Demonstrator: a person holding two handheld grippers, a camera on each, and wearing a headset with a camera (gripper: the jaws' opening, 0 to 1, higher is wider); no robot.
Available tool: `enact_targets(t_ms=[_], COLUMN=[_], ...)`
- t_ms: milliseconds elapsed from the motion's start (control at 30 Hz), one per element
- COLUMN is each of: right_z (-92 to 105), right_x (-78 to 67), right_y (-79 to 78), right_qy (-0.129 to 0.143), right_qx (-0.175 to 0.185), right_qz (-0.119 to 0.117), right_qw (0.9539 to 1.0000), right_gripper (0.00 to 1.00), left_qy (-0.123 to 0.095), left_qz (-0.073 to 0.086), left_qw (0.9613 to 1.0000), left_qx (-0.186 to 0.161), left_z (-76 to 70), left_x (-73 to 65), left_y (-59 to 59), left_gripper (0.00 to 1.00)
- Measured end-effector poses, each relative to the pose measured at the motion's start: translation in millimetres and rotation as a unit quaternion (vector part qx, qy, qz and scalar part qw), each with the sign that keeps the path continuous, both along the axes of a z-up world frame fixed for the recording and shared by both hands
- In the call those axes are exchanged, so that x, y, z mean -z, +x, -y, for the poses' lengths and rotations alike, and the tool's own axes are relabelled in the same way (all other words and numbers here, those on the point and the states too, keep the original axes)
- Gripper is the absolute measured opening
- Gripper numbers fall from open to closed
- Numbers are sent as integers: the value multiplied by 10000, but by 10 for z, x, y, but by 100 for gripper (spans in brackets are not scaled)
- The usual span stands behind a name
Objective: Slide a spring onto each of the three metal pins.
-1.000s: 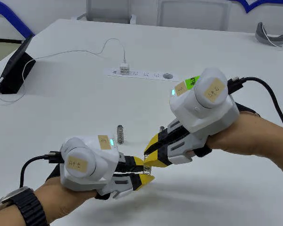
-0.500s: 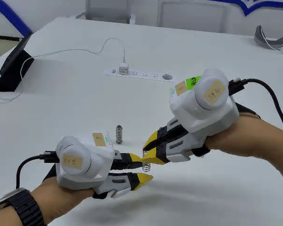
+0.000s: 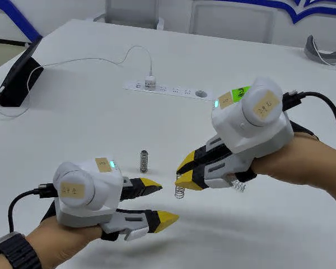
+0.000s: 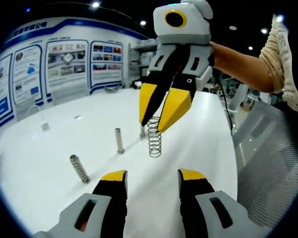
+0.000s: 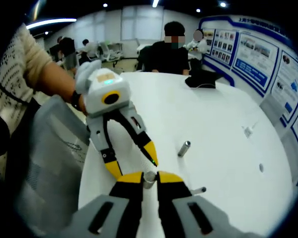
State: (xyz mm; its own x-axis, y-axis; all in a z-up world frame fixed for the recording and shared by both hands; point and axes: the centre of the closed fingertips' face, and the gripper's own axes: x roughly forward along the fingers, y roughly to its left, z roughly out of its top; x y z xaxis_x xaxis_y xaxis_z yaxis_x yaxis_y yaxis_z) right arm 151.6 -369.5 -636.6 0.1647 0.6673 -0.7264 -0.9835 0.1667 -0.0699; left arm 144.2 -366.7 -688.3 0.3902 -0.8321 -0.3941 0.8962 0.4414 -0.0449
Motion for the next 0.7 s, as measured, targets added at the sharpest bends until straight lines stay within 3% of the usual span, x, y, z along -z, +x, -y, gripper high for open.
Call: enact_targets(t_ms=[400, 700], right_z=[194, 308], right_x=[-118, -236], right_y=[254, 529], right_qy=[52, 95], right_qx=[429, 806], right_qz=[216, 472], right_qw=[9988, 9956], right_gripper=[12, 12], left_qy=[-110, -135], left_qz=[-80, -162], left_qw=[9993, 9983], left_qx=[-350, -546], left_z=[-127, -223], left_x=[30, 75], left_y=[19, 0], left_gripper=[52, 56])
